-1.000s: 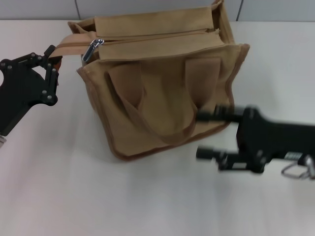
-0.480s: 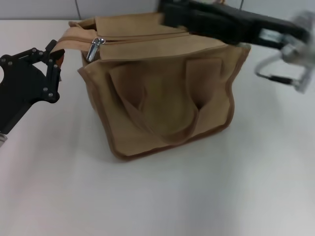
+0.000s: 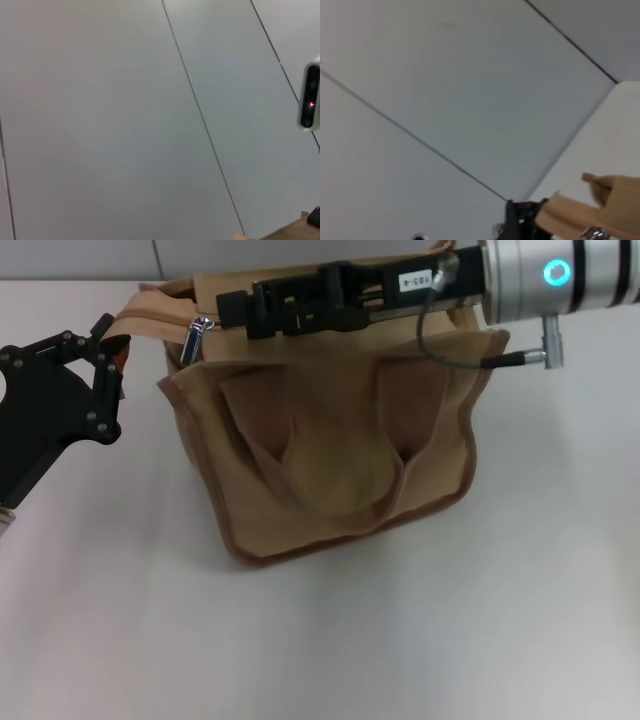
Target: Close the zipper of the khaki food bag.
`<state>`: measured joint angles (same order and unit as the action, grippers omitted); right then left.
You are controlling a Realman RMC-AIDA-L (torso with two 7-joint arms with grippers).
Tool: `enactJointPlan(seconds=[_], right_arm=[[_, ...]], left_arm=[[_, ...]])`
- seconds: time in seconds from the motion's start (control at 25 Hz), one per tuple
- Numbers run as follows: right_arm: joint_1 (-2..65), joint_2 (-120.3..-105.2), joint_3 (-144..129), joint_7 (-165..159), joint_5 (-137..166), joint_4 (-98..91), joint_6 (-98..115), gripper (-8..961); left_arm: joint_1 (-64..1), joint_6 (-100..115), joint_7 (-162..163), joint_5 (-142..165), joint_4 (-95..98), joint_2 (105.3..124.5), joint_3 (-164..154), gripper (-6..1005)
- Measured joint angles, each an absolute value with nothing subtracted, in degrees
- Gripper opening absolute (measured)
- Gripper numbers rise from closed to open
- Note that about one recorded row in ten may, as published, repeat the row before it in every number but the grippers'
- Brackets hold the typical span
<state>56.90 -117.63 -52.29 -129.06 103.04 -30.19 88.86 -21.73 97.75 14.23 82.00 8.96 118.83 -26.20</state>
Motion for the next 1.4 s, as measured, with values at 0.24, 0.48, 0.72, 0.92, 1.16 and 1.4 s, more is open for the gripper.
enactJointPlan(seconds=[0.24, 0.48, 0.72, 0.92, 1.16, 1.4], right_arm=[[58.23, -117.63, -53.54, -133.55, 103.96, -30.15, 86.25, 726], [59.27, -118.14, -55.94, -135.5, 104.0, -30.11, 85.13, 726], [59.17, -118.83, -56.48, -135.82, 103.84, -30.12, 84.18, 726], [58.89, -119.0, -56.09, -135.44, 103.08, -30.14, 84.34, 726], [58.27, -119.09, -56.48, -134.96, 101.1, -30.15, 84.71, 727], [58.09, -119.09, -56.57, -134.59, 100.97, -29.92, 84.72, 727]], left_arm=[[-21.98, 99.99, 14.37, 82.0, 8.96, 118.83, -26.42, 19], [-22.73, 101.46, 14.72, 82.01, 8.86, 118.87, -26.41, 19], [-23.88, 104.31, 15.36, 82.22, 8.78, 118.92, -26.45, 19], [-25.6, 105.24, 17.17, 82.41, 8.87, 118.92, -26.86, 19], [-26.86, 104.79, 18.73, 82.19, 8.79, 118.97, -26.96, 18], [-27.46, 104.49, 20.79, 82.11, 8.97, 119.0, -26.83, 18]])
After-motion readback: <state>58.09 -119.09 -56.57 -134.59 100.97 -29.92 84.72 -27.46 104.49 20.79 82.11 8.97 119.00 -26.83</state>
